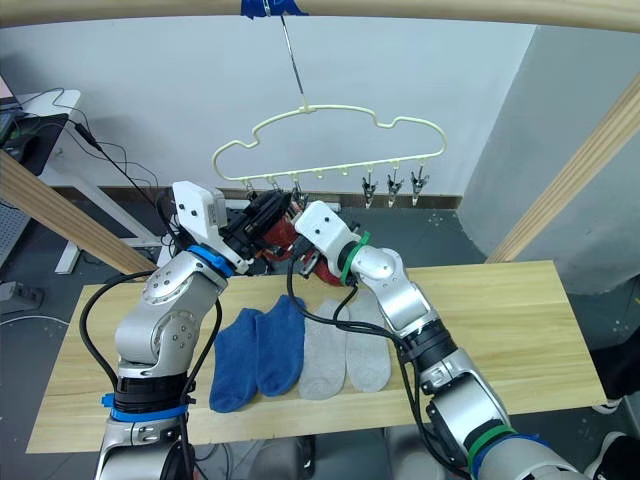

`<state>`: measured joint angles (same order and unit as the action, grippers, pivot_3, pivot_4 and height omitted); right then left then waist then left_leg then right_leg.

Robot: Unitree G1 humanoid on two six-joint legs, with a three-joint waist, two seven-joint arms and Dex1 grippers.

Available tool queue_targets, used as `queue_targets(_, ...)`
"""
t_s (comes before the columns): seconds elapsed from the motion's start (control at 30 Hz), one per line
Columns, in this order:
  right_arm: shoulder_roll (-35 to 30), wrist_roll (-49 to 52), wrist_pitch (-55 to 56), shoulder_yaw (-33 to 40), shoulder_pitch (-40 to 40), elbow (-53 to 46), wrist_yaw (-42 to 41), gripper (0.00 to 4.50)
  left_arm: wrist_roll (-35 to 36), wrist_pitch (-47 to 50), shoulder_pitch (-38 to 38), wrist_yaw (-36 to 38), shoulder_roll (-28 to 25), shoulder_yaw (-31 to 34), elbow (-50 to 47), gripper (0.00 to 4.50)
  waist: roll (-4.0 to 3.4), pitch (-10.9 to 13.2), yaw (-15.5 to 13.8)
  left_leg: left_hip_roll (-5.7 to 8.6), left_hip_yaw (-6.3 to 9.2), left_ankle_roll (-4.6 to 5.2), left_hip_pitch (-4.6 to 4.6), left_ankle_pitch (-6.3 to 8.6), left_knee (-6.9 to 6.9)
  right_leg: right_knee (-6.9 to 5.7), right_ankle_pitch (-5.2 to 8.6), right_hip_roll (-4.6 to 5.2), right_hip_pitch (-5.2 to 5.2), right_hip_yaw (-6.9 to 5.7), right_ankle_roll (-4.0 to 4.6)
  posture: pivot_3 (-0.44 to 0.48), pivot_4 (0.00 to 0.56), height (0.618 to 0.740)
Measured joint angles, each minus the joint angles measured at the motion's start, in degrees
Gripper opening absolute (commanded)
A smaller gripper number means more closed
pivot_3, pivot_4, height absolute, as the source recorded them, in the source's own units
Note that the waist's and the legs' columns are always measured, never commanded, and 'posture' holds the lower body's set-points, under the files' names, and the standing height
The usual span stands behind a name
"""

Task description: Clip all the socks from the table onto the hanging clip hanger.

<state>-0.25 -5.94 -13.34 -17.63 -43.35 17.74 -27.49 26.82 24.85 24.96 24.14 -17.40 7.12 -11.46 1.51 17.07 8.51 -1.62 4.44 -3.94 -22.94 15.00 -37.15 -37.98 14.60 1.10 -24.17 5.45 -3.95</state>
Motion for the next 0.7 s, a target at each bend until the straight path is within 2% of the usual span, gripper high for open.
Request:
queue_targets(0.43,1.7,2.0,-2.4,2.0,-0.1,0.0,0.4,0.00,0.1,0.0,-0.5,0.1,0.0,0.0,0.0,0.32,0.00,0.0,0.2,0.00,0.00,0.00,0.00,0.00,0.01,0.00,0.00,0.00,-0.01,0.00,0.00,-0.204,0.297,0.740)
queue_targets(0.5,2.0,2.5,-2.6,2.3,-0.2,0.0,0.4,0.00,0.2,0.0,-0.7,0.0,0.0,0.2,0.0,1.04,0.00,0.0,0.2,0.00,0.00,0.00,0.00,0.00,0.01,0.00,0.00,0.00,-0.01,0.00,0.00,-0.203,0.295,0.740)
queue_targets(0.53,2.3,2.6,-2.7,2.4,-0.2,0.0,0.4,0.00,0.3,0.0,-0.7,-0.2,0.1,0.4,0.0,1.24,0.00,0.0,0.3,0.00,0.00,0.00,0.00,0.00,0.01,-0.01,0.00,0.00,-0.01,0.00,0.00,-0.203,0.295,0.740)
queue_targets(0.7,2.9,2.9,-2.8,2.8,-0.9,0.0,0.4,0.00,1.0,0.3,-1.6,-0.4,0.2,0.7,0.0,2.80,0.00,0.0,0.4,0.00,0.00,0.00,0.00,0.00,0.01,-0.01,0.00,0.00,-0.01,0.00,0.00,-0.200,0.293,0.740)
